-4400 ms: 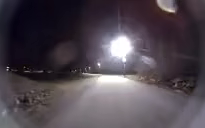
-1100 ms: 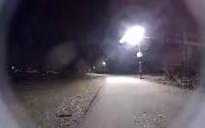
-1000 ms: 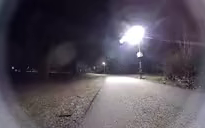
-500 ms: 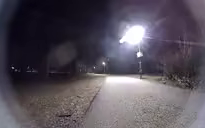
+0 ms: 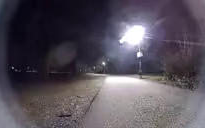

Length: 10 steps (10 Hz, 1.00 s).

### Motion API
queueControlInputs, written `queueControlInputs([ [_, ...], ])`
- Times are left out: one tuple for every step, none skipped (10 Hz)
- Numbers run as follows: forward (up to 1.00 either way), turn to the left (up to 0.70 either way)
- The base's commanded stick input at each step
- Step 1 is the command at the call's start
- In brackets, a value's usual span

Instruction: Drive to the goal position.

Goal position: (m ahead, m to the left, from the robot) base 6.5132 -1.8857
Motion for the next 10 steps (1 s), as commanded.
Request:
queueControlInputs([
  [0.14, 0.0],
  [0.0, 0.0],
  [0.0, 0.0],
  [0.0, 0.0],
  [0.0, 0.0],
  [0.0, 0.0],
  [0.0, 0.0],
  [0.0, 0.0],
  [0.0, 0.0],
  [0.0, 0.0],
])
